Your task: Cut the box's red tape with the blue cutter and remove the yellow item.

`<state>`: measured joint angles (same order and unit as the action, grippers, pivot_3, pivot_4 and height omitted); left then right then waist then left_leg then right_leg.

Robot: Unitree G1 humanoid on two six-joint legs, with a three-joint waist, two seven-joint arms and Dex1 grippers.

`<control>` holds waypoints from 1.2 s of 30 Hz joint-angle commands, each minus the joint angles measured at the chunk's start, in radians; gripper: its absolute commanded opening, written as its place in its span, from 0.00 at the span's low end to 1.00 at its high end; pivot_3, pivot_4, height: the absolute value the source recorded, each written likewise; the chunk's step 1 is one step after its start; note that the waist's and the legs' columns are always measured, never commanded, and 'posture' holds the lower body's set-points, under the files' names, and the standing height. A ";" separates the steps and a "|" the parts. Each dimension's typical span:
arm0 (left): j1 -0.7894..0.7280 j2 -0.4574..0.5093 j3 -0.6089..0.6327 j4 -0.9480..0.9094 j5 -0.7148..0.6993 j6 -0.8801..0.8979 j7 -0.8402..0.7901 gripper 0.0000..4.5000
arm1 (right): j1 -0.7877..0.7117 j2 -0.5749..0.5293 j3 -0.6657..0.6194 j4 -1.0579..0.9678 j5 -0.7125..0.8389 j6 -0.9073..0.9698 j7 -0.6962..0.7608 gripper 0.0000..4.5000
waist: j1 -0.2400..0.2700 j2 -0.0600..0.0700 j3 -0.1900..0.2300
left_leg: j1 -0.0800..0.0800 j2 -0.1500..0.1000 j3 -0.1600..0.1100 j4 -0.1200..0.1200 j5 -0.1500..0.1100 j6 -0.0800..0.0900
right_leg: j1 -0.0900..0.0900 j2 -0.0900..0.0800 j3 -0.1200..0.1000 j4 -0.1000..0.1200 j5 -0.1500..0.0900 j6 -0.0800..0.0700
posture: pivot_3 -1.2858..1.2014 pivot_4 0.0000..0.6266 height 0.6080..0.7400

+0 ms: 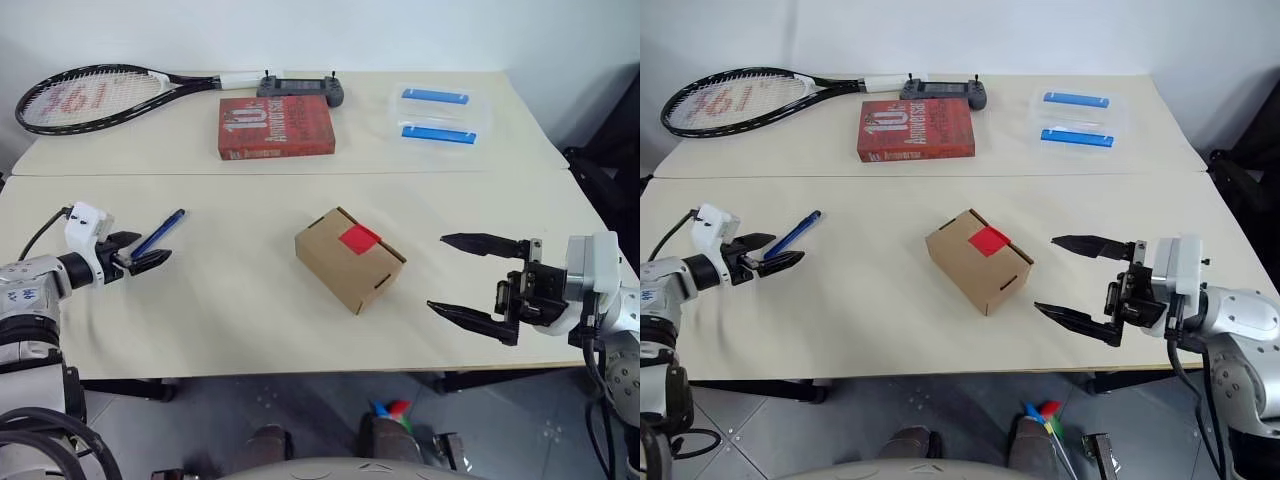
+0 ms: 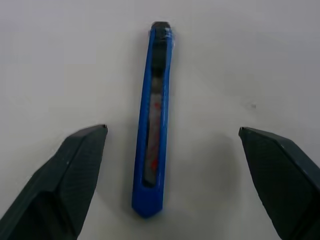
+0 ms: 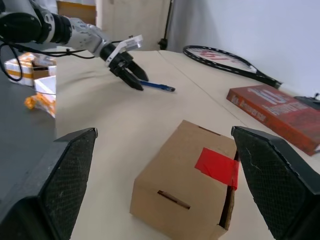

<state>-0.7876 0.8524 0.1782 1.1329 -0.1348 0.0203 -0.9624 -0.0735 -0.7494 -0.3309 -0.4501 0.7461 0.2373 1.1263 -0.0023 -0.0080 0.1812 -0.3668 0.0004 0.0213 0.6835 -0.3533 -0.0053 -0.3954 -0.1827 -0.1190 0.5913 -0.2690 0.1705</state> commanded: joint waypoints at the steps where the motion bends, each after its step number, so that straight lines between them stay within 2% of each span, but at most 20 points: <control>1: -0.015 -0.006 -0.011 0.084 0.033 0.017 0.031 1.00 | 0.036 -0.001 -0.050 -0.064 0.015 -0.006 -0.039 1.00 | 0.002 0.000 0.000 | 0.001 0.000 0.000 0.000 0.000 0.000 | 0.001 0.000 0.000 0.000 0.000 0.000 | 0.52 0.24 1.00; 2: -0.017 -0.009 -0.013 0.096 0.037 0.028 0.029 1.00 | 0.043 0.000 -0.053 -0.071 0.015 -0.005 -0.048 1.00 | 0.003 0.000 0.000 | 0.002 0.000 0.000 0.000 0.000 0.000 | 0.001 0.000 0.000 0.001 0.000 0.000 | 0.52 0.24 1.00; 6: -0.011 -0.023 -0.028 0.115 0.055 0.042 0.015 0.82 | 0.053 0.001 -0.057 -0.080 0.009 -0.015 -0.072 1.00 | 0.000 0.000 0.000 | 0.009 0.000 0.004 -0.001 0.000 0.000 | 0.004 0.000 0.004 0.002 0.000 0.000 | 0.52 0.24 1.00; 17: 0.039 -0.053 -0.058 0.111 0.088 0.006 0.035 0.10 | 0.035 0.013 -0.026 -0.068 -0.007 -0.032 -0.090 1.00 | 0.005 0.004 -0.002 | 0.011 0.000 0.007 -0.001 -0.001 0.002 | 0.005 -0.001 0.007 0.003 0.000 0.000 | 0.52 0.24 1.00; 24: 0.009 -0.081 -0.008 0.065 0.039 -0.079 0.017 0.09 | 0.021 0.016 -0.005 -0.058 -0.007 -0.037 -0.087 1.00 | 0.023 0.007 -0.004 | 0.012 0.000 0.008 -0.001 -0.001 0.002 | 0.005 -0.001 0.008 0.003 0.000 0.000 | 0.52 0.24 1.00; 28: -0.011 -0.068 0.025 -0.038 -0.016 -0.175 -0.089 0.09 | 0.011 0.010 -0.005 -0.058 0.006 -0.029 -0.084 1.00 | 0.030 0.004 -0.003 | 0.011 0.000 0.008 0.000 -0.001 0.002 | 0.004 -0.001 0.008 0.003 0.001 0.001 | 0.52 0.24 1.00; 32: 0.136 -0.014 -0.025 -0.415 -0.061 -0.266 -0.331 0.09 | 0.011 -0.022 0.004 -0.095 0.057 0.030 -0.069 1.00 | 0.022 0.000 0.000 | 0.008 0.000 0.008 0.000 -0.002 0.002 | 0.002 -0.001 0.008 0.002 0.001 0.001 | 0.52 0.24 1.00; 34: 0.261 0.021 -0.046 -0.645 -0.066 -0.275 -0.371 0.09 | 0.027 -0.057 0.009 -0.141 0.128 0.109 -0.069 1.00 | 0.011 0.000 0.000 | 0.008 0.001 0.009 0.000 -0.004 0.003 | 0.002 -0.001 0.008 0.000 0.001 0.001 | 0.52 0.24 1.00; 36: 0.394 0.045 -0.050 -0.889 -0.100 -0.212 -0.379 0.09 | 0.032 -0.082 0.014 -0.191 0.202 0.178 -0.096 1.00 | 0.000 0.000 0.000 | 0.009 0.002 0.010 -0.001 -0.006 0.003 | 0.002 -0.001 0.006 0.000 0.001 0.001 | 0.52 0.24 1.00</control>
<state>-0.4521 0.8788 0.1349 0.4198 -0.1952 -0.2198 -1.3253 -0.0412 -0.8111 -0.3101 -0.5714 0.8717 0.3685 1.0476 -0.0021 -0.0079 0.1811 -0.3579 0.0027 0.0315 0.6824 -0.3600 -0.0019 -0.3936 -0.1835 -0.1139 0.5906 -0.2683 0.1712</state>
